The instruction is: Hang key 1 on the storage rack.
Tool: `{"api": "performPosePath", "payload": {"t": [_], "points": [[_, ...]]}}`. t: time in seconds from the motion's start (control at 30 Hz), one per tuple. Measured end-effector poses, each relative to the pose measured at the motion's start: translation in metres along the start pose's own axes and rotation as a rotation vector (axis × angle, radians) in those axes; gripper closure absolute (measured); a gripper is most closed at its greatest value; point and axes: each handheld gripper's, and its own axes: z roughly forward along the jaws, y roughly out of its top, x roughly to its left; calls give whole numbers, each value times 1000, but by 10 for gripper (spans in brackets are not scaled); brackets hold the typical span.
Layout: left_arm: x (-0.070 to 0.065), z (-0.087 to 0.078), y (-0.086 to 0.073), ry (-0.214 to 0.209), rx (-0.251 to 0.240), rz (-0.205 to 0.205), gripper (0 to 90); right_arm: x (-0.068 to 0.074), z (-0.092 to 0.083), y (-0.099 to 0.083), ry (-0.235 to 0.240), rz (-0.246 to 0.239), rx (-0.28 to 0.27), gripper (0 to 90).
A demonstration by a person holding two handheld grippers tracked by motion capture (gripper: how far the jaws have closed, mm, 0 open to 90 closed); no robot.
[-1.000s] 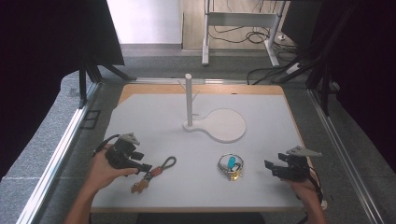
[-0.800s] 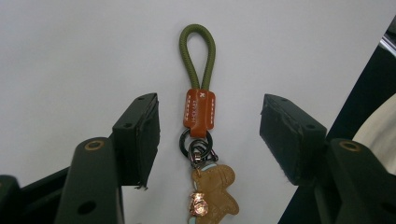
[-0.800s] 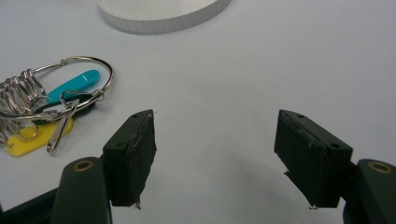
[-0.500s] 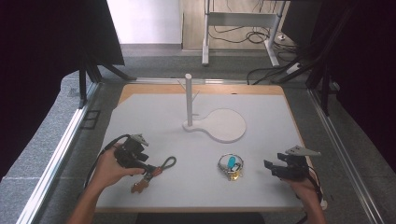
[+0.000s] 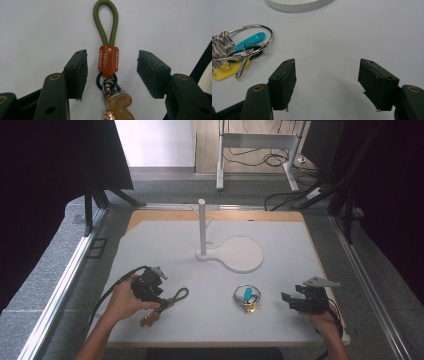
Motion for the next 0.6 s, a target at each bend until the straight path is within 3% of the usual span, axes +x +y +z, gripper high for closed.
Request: {"api": "performPosePath", "payload": {"t": [0.27, 0.6], "points": [[2, 6, 0, -7, 5, -32, 389, 0, 1, -1, -4, -3, 7, 306], [2, 12, -2, -17, 22, -37, 341, 1, 3, -1, -10, -9, 16, 305]]}}
